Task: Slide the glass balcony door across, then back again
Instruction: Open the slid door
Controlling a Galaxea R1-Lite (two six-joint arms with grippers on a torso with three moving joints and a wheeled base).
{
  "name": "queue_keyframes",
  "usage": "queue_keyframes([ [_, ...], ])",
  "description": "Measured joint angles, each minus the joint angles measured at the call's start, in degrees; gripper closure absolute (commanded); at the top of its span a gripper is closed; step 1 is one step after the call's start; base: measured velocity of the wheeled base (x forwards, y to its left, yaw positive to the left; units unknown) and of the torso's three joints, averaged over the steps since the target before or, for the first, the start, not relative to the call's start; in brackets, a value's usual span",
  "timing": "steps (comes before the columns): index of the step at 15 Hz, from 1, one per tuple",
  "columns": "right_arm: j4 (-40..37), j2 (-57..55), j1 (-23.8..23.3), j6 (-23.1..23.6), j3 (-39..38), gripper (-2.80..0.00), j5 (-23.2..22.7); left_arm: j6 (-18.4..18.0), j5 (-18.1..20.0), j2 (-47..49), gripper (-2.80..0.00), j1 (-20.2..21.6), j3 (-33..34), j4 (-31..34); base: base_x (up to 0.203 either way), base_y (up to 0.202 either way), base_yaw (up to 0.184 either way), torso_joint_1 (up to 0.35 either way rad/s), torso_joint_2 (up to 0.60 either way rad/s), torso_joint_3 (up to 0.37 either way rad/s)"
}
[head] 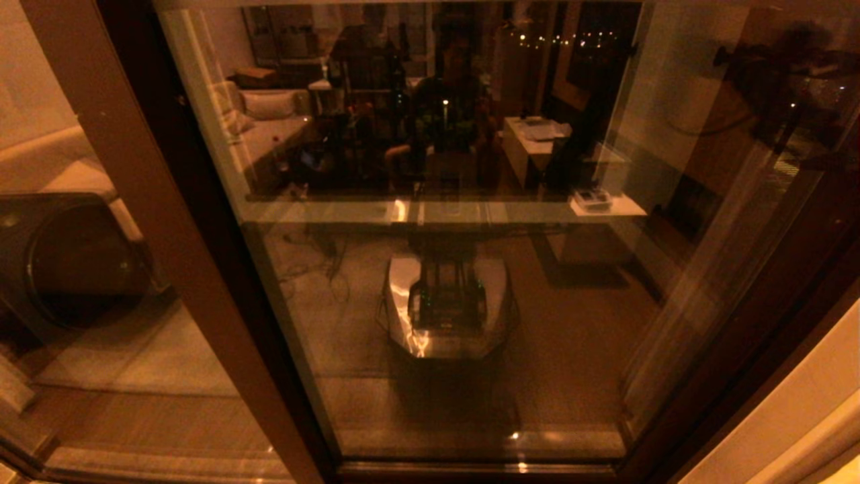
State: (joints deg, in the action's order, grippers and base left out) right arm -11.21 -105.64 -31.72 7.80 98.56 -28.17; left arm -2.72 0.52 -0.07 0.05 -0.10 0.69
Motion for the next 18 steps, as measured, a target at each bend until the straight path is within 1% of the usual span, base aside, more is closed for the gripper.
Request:
queue_keyframes([
  [18, 0.2, 2.8, 2.5, 0.0, -3.8, -2.80, -0.1, 0.0, 0.0, 0.0, 0.00, 0.0, 0.0, 0.0, 0.000, 0.000, 0.000, 0.000, 0.00, 0.000],
])
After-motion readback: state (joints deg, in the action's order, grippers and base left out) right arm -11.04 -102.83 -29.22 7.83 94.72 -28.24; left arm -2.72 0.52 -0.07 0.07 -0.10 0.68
